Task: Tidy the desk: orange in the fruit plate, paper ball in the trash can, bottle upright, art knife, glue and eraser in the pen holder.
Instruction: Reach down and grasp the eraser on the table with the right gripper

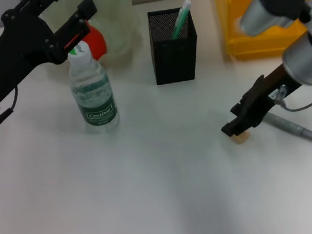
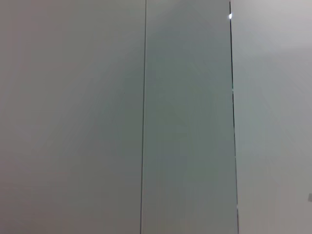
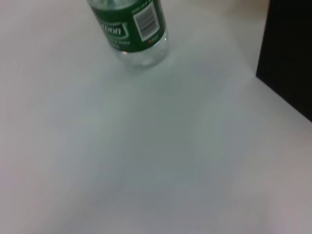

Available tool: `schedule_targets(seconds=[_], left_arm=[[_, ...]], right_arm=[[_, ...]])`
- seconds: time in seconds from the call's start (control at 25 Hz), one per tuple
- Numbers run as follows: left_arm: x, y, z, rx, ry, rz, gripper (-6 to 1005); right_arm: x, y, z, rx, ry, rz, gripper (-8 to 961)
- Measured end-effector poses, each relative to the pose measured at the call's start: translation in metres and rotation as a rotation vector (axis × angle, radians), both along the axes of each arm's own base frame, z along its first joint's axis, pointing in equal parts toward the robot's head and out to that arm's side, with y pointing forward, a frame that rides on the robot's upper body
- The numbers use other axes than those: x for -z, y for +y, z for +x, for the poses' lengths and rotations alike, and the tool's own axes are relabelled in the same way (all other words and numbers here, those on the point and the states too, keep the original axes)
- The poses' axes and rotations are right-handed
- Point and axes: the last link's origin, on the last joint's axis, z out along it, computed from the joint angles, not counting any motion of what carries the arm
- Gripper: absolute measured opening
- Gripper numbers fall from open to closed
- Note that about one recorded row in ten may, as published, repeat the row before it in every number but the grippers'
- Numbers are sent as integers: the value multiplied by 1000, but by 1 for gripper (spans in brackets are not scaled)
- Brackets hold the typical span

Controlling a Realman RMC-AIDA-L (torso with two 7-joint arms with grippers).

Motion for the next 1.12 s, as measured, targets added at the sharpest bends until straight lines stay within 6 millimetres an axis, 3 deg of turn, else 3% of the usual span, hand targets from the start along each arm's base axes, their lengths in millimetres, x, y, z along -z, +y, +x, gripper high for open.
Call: schedule_targets(seconds=[0.24, 1.12], left_arm=[[0, 3, 0, -4, 2, 3, 661], [-1, 3, 1, -3, -9, 6, 662]], right_arm=[[13, 2, 2, -29, -134, 1, 533], [20, 1, -2, -51, -148, -31, 496]])
